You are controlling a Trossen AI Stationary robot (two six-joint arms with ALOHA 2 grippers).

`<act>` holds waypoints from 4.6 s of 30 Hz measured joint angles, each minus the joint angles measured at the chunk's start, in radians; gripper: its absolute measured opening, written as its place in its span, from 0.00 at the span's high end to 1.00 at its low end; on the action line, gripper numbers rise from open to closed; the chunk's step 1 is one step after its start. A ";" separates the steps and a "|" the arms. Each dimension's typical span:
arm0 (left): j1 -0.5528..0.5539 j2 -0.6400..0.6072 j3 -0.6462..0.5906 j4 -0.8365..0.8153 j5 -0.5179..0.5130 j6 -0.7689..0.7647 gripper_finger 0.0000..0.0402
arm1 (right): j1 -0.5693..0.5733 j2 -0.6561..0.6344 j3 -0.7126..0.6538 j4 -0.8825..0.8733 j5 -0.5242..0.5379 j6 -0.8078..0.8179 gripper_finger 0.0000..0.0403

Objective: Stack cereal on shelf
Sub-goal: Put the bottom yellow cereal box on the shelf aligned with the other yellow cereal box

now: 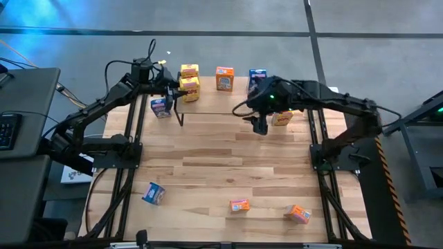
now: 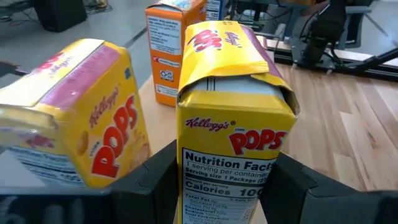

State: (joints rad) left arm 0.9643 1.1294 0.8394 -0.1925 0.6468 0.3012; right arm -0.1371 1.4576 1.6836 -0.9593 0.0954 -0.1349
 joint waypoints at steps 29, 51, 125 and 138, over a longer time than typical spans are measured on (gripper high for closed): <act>0.063 0.091 0.001 0.044 0.085 0.071 0.58 | 0.000 -0.399 -0.715 0.704 -0.021 0.025 0.30; 0.083 0.098 0.001 0.088 0.130 0.075 0.58 | 0.000 -0.398 -0.717 0.702 -0.021 0.031 0.30; 0.091 0.134 0.001 0.080 0.093 0.095 0.49 | 0.000 -0.398 -0.717 0.701 -0.020 0.031 0.30; 0.091 0.110 0.001 0.083 0.035 0.051 0.38 | 0.000 -0.398 -0.717 0.701 -0.020 0.031 0.30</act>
State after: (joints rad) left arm 1.0550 1.2391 0.8406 -0.1093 0.6822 0.3517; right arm -0.1370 1.0599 0.9668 -0.2584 0.0750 -0.1043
